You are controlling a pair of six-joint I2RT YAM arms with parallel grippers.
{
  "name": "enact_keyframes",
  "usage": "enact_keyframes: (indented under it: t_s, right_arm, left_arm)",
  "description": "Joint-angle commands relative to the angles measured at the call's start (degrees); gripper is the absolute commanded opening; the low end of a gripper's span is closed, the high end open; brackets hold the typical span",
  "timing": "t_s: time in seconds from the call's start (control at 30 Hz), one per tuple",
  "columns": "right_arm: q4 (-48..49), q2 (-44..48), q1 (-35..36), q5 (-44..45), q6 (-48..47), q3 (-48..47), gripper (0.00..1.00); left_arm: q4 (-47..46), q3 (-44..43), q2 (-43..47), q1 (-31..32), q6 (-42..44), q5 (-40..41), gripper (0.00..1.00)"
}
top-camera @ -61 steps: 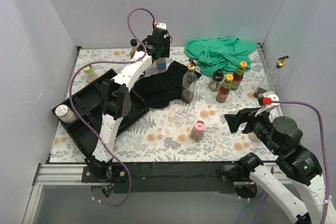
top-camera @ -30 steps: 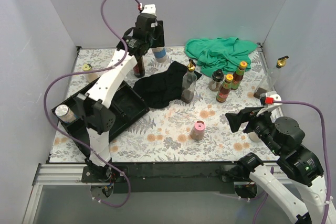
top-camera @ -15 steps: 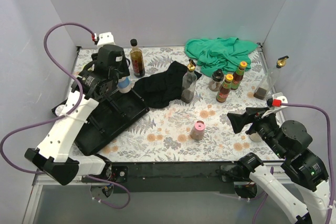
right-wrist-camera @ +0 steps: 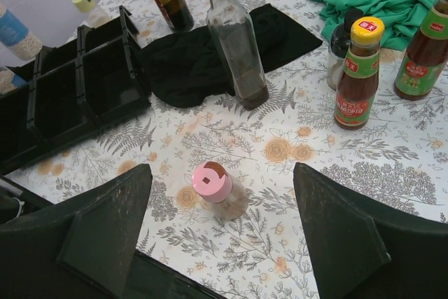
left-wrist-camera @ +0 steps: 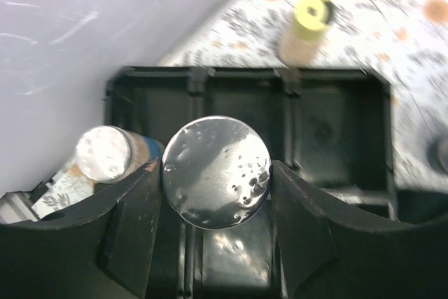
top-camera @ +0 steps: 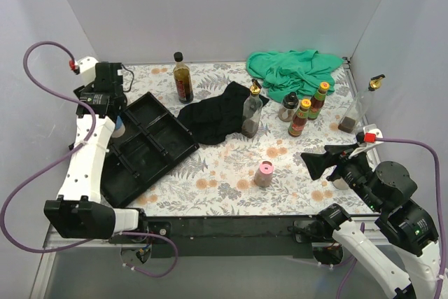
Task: Organize the condiment bottles
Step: Place the bottle in the storage box.
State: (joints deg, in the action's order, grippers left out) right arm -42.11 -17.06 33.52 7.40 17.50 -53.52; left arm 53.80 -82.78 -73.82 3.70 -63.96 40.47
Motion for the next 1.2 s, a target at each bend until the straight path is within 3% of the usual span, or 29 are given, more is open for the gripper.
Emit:
enact_keyframes:
  t_s: [0.0, 0.17, 0.33, 0.9, 1.17]
  right_arm:
    - [1.1, 0.4, 0.3, -1.4, 0.9, -2.1, 0.9]
    - [0.6, -0.5, 0.3, -2.1, 0.5, -3.5, 0.9]
    - [-0.1, -1.1, 0.3, -2.1, -0.1, -4.6, 0.9]
    - [0.1, -1.8, 0.3, -3.1, 0.3, -4.8, 0.89]
    - [0.0, -2.1, 0.3, -2.8, 0.0, -6.4, 0.89]
  left_arm:
    - [-9.6, 2.4, 2.5, -6.1, -0.2, 4.5, 0.0]
    - [-13.0, 2.5, 1.8, -10.4, -1.7, 10.0, 0.0]
    - [-16.4, 4.0, 2.0, -14.2, -1.7, 8.3, 0.0]
    - [-17.5, 11.9, -1.1, -15.2, -3.8, 10.9, 0.0]
    - [-19.3, 16.2, -1.4, -15.7, -4.8, 8.3, 0.0]
